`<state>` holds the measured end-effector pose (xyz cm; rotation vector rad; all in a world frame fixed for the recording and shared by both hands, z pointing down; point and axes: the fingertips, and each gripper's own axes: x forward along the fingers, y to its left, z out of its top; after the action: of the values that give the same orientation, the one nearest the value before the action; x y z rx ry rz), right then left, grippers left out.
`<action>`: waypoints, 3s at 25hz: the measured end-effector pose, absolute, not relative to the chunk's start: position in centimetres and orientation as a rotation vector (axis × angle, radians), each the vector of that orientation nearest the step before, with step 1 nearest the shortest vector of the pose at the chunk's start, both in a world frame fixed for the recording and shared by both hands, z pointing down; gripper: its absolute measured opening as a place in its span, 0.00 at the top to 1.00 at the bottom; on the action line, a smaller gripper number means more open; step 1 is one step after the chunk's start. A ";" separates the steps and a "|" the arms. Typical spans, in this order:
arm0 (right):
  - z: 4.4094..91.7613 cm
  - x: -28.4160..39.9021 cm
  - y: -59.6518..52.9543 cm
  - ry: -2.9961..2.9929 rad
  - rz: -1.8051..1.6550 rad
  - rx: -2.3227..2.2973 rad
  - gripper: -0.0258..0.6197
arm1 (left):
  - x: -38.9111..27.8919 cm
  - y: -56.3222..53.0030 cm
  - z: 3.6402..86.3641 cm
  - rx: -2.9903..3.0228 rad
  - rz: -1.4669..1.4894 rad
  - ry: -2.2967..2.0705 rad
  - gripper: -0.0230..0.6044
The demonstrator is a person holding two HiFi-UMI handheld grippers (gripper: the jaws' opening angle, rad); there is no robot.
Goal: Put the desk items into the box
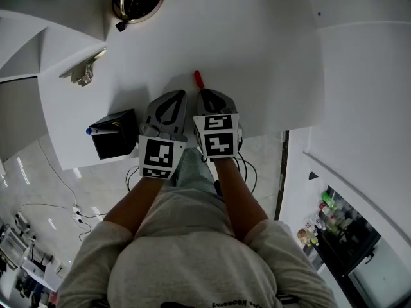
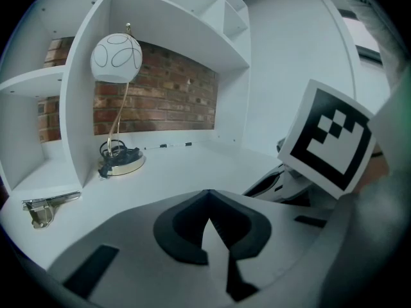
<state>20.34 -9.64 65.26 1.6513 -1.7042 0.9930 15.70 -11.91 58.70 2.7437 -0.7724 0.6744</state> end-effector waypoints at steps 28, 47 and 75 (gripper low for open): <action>47.2 19.0 -9.5 -1.945 0.366 2.116 0.88 | 13.6 -10.1 47.0 2.892 0.486 -0.850 0.96; 41.9 14.2 -8.0 -2.095 0.125 2.122 0.88 | 8.3 -8.9 42.0 2.922 0.386 -0.987 0.96; 40.0 -0.3 -10.7 -2.490 0.028 1.755 0.88 | -5.1 -9.7 41.1 2.728 0.389 -1.426 0.96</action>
<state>-0.34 -10.69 40.00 1.7551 -2.4897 0.0281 -5.06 -9.72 41.15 2.7284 -1.4264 0.3890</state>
